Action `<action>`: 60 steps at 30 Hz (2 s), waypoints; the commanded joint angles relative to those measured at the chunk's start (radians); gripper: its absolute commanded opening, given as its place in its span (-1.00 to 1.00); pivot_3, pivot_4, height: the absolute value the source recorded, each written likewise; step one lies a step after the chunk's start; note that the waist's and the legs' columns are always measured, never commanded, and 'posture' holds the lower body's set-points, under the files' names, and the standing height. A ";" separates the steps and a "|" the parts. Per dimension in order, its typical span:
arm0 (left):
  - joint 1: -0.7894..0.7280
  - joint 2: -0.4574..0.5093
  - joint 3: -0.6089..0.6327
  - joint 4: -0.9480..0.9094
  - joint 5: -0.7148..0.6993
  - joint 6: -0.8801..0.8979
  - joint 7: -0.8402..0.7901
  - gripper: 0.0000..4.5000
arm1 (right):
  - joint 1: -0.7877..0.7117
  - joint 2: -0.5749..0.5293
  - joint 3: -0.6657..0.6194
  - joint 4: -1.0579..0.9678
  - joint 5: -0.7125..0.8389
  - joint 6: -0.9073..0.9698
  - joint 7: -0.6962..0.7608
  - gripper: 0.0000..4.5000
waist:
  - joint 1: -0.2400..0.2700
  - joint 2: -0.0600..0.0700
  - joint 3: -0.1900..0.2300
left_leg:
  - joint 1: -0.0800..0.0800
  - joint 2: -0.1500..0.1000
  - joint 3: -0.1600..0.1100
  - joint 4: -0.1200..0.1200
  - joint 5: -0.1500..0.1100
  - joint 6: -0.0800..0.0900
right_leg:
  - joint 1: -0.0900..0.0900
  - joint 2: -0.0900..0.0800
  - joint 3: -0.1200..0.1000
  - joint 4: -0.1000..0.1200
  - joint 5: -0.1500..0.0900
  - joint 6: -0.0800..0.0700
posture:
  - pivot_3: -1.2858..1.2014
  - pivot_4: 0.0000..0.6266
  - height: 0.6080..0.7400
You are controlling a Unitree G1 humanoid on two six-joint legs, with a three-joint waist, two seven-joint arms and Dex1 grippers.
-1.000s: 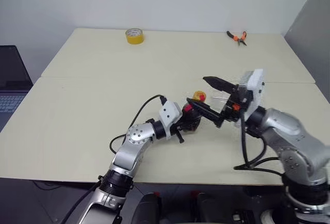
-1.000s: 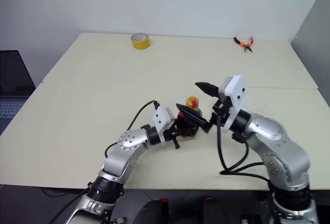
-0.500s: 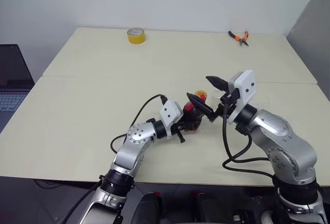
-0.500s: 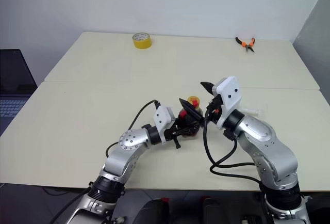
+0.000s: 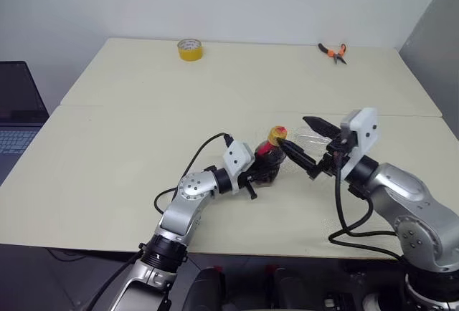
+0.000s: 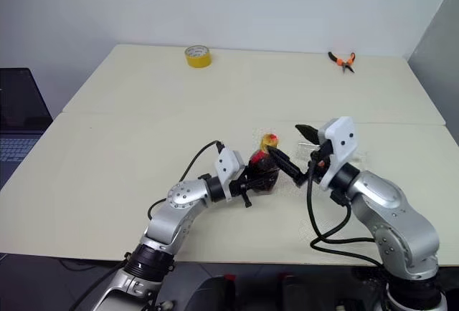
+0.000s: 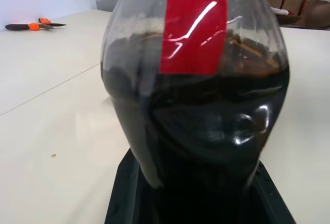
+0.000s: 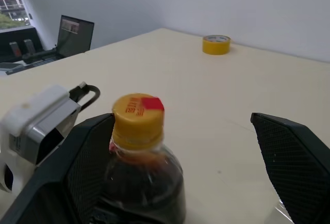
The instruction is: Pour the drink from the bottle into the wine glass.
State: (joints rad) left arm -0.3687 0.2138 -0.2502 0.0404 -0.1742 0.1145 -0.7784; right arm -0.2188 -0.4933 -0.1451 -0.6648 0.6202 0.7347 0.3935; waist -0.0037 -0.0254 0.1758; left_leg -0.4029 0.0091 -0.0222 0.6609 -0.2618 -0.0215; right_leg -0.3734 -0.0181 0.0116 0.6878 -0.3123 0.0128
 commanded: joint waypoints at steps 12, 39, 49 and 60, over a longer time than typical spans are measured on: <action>-0.023 -0.007 0.001 -0.041 -0.014 -0.039 -0.017 -0.71 | -0.082 -0.018 0.083 -0.067 0.057 0.035 -0.026 1.00 | -0.002 0.000 0.000 | 0.000 0.000 0.000 0.000 0.000 0.000 | 0.000 0.001 0.000 0.000 0.000 0.000 | 0.03 -0.52 1.00; -0.020 -0.008 0.001 -0.040 -0.013 -0.041 -0.022 -0.71 | -0.020 -0.008 -0.068 -0.068 0.172 0.070 -0.056 1.00 | 0.000 0.000 0.000 | 0.000 0.000 0.000 0.000 0.000 0.000 | 0.000 0.000 0.000 0.000 0.000 0.000 | 0.03 -0.52 1.00; -0.020 -0.007 -0.002 -0.042 -0.014 -0.038 -0.022 -0.71 | 0.038 -0.109 -0.078 -0.099 0.223 0.104 -0.010 1.00 | 0.001 0.000 0.000 | 0.000 0.000 0.000 0.000 0.000 0.000 | 0.000 0.000 0.000 -0.001 0.000 0.000 | 0.03 -0.52 1.00; -0.025 -0.008 -0.003 -0.036 -0.013 -0.038 -0.023 -0.71 | -0.118 -0.019 0.085 -0.088 0.144 0.086 -0.134 1.00 | -0.001 0.000 0.000 | -0.001 0.000 0.000 0.000 0.000 0.000 | 0.000 0.001 0.000 -0.001 0.000 0.000 | 0.03 -0.52 1.00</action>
State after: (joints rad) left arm -0.3779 0.2124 -0.2578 0.0406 -0.1755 0.1006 -0.7978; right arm -0.3189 -0.5175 -0.0632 -0.7390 0.7886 0.8469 0.2710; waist -0.0052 -0.0253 0.1759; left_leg -0.4036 0.0093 -0.0222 0.6611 -0.2618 -0.0215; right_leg -0.3736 -0.0175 0.0119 0.6869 -0.3123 0.0129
